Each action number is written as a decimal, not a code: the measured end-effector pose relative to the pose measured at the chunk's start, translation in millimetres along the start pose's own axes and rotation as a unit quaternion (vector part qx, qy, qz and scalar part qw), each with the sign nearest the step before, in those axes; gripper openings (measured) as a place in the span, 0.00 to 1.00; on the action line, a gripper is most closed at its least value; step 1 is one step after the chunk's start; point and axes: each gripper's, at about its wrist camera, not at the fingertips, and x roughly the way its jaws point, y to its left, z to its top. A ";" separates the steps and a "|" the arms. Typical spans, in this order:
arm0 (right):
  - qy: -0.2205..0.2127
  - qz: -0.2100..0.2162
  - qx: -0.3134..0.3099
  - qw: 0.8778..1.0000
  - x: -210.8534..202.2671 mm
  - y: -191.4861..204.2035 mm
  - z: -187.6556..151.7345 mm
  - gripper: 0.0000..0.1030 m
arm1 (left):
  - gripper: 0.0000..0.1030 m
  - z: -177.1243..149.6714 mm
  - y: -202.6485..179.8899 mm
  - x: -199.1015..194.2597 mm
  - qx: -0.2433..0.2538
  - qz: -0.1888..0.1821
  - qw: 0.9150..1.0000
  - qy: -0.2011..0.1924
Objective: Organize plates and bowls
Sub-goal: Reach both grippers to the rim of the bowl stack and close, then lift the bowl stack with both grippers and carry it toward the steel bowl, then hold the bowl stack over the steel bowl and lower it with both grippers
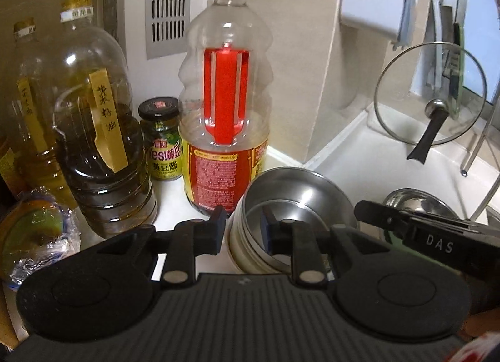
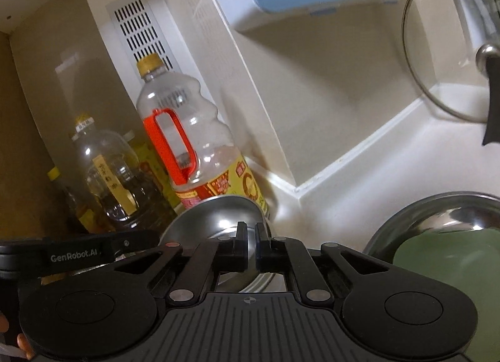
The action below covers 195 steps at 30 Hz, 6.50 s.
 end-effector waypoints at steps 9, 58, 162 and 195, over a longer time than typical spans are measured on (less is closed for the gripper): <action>0.036 0.023 0.034 0.999 11.6 -20.6 3.6 0.05 | 0.18 1.2 7.2 17.2 -0.030 -0.002 0.999 0.024; 0.105 -0.036 0.022 0.994 44.6 -10.7 28.3 0.12 | 0.14 -7.7 13.7 53.4 -0.054 -0.027 0.995 0.080; 0.091 -0.087 0.086 0.988 -28.8 -25.7 -0.3 0.25 | 0.24 -25.6 -33.4 0.9 -0.039 -0.079 0.994 0.071; 0.041 -0.225 0.157 0.961 -109.8 -132.1 44.6 0.23 | 0.24 9.8 -172.3 55.9 0.029 -0.203 0.973 0.110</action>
